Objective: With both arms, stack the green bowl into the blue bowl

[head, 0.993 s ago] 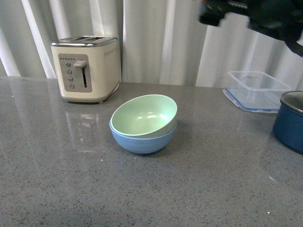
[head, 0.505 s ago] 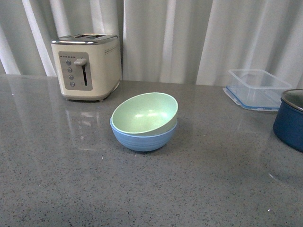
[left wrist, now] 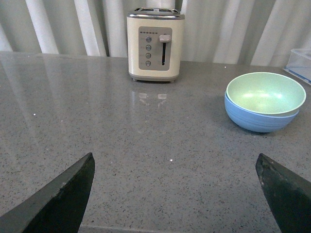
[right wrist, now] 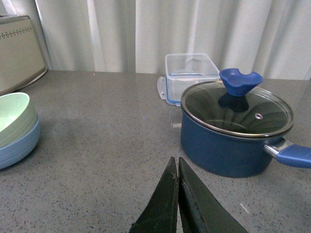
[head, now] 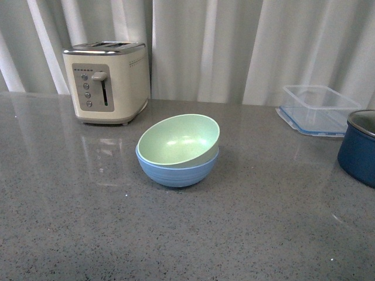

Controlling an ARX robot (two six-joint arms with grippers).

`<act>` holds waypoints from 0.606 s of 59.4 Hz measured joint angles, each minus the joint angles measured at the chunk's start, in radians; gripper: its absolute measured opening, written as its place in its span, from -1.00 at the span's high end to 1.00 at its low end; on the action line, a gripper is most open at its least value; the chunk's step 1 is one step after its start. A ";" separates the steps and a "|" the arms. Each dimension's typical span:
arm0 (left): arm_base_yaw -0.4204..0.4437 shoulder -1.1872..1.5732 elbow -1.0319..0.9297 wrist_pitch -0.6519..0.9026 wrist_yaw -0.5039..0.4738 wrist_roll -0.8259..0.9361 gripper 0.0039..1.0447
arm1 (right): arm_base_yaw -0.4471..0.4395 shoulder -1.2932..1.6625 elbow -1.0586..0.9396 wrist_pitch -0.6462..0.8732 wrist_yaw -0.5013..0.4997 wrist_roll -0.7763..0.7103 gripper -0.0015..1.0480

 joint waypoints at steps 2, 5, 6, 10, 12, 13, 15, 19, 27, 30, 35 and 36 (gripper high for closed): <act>0.000 0.000 0.000 0.000 0.000 0.000 -0.88 | -0.009 -0.019 -0.008 -0.011 0.001 0.000 0.98; 0.000 0.000 0.000 0.000 0.000 0.000 -0.88 | -0.014 -0.050 -0.020 -0.029 0.000 0.000 0.98; 0.000 0.000 0.000 0.000 0.000 0.000 -0.88 | -0.014 -0.062 -0.024 -0.037 -0.002 0.000 0.98; 0.000 0.000 0.000 0.000 0.000 0.000 -0.88 | -0.015 -0.107 -0.037 -0.068 -0.006 0.000 0.98; 0.000 0.000 0.000 0.000 0.000 0.000 -0.88 | -0.015 -0.123 -0.041 -0.079 -0.006 0.000 0.98; 0.000 0.000 0.000 0.000 0.000 0.000 -0.88 | -0.015 -0.135 -0.044 -0.087 -0.006 0.000 0.98; 0.000 0.000 0.000 0.000 0.000 0.000 -0.88 | -0.015 -0.152 -0.050 -0.099 -0.006 0.000 0.98; 0.000 0.000 0.000 0.000 0.000 0.000 -0.88 | -0.015 -0.163 -0.082 -0.063 -0.006 0.000 0.98; 0.000 0.000 0.000 0.000 0.000 0.000 -0.88 | -0.015 -0.222 -0.102 -0.124 -0.006 0.000 0.98; 0.000 0.000 0.000 0.000 0.000 0.000 -0.88 | -0.015 -0.257 -0.102 -0.153 -0.006 0.000 0.98; 0.000 0.000 0.000 0.000 0.000 0.000 -0.88 | -0.015 -0.310 -0.102 -0.196 -0.006 0.000 0.98; 0.000 0.000 0.000 0.000 0.000 0.000 -0.88 | -0.015 -0.324 -0.102 -0.209 -0.006 0.000 0.98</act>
